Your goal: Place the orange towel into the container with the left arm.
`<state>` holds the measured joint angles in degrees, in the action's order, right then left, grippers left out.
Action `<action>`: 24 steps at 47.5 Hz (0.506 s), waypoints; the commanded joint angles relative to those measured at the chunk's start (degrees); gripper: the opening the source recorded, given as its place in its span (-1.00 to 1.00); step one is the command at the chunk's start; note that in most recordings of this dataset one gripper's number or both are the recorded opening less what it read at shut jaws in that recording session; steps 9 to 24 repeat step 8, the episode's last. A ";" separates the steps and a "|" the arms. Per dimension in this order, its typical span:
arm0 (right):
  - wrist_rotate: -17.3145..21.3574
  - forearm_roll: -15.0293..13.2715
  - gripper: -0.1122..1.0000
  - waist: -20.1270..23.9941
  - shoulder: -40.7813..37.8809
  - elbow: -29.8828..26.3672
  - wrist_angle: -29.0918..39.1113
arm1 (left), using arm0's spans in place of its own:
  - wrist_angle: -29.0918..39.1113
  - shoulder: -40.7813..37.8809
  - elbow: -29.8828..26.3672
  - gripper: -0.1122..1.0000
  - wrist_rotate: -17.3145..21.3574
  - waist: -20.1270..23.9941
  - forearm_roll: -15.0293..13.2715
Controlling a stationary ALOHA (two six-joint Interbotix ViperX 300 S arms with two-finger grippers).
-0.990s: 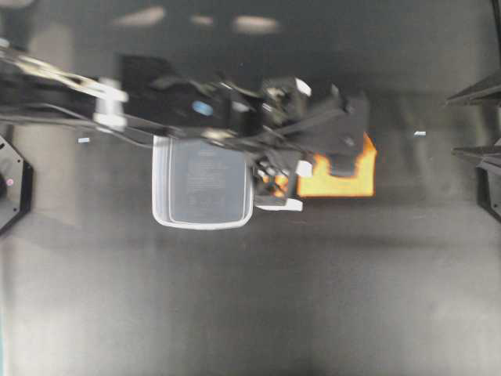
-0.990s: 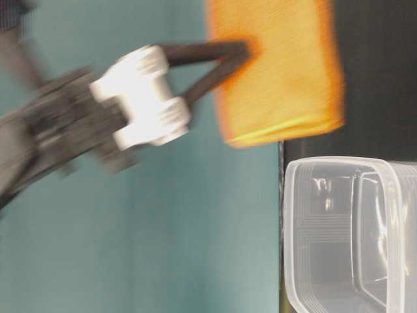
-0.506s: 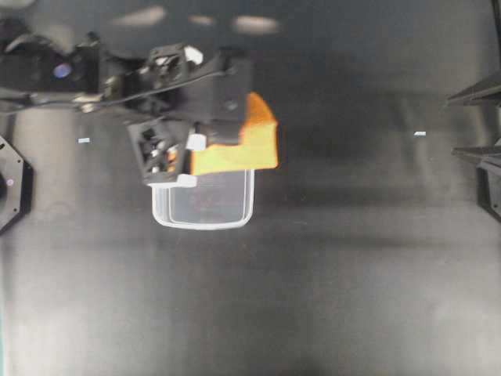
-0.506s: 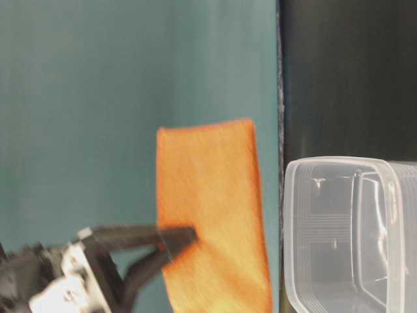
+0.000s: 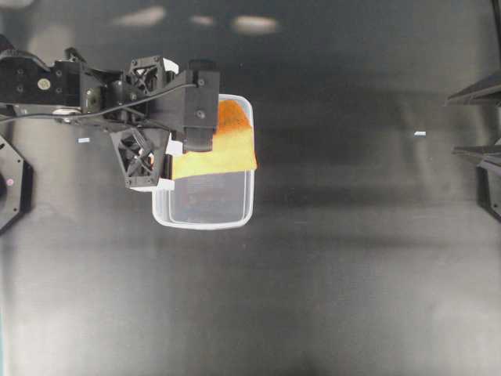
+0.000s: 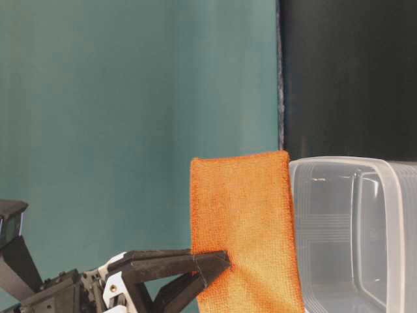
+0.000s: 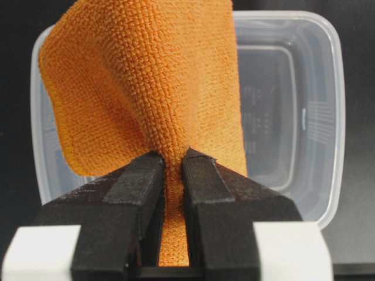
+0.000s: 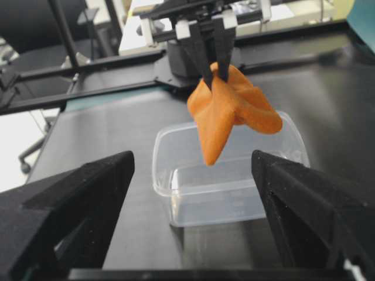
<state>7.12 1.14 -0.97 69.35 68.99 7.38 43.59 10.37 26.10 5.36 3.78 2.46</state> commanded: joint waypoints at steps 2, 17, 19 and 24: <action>0.00 0.18 0.61 -0.09 -0.62 -0.44 -0.79 | 0.18 0.18 -0.18 -0.65 -0.09 0.53 0.18; 0.00 0.18 0.61 -0.09 -0.70 -0.44 -0.79 | -0.18 0.18 -0.26 -0.07 -0.09 0.44 0.09; 0.00 0.18 0.61 -0.09 -0.70 -0.44 -0.79 | -0.18 0.18 -0.26 -0.07 -0.09 0.44 0.09; 0.00 0.18 0.61 -0.09 -0.70 -0.44 -0.79 | -0.18 0.18 -0.26 -0.07 -0.09 0.44 0.09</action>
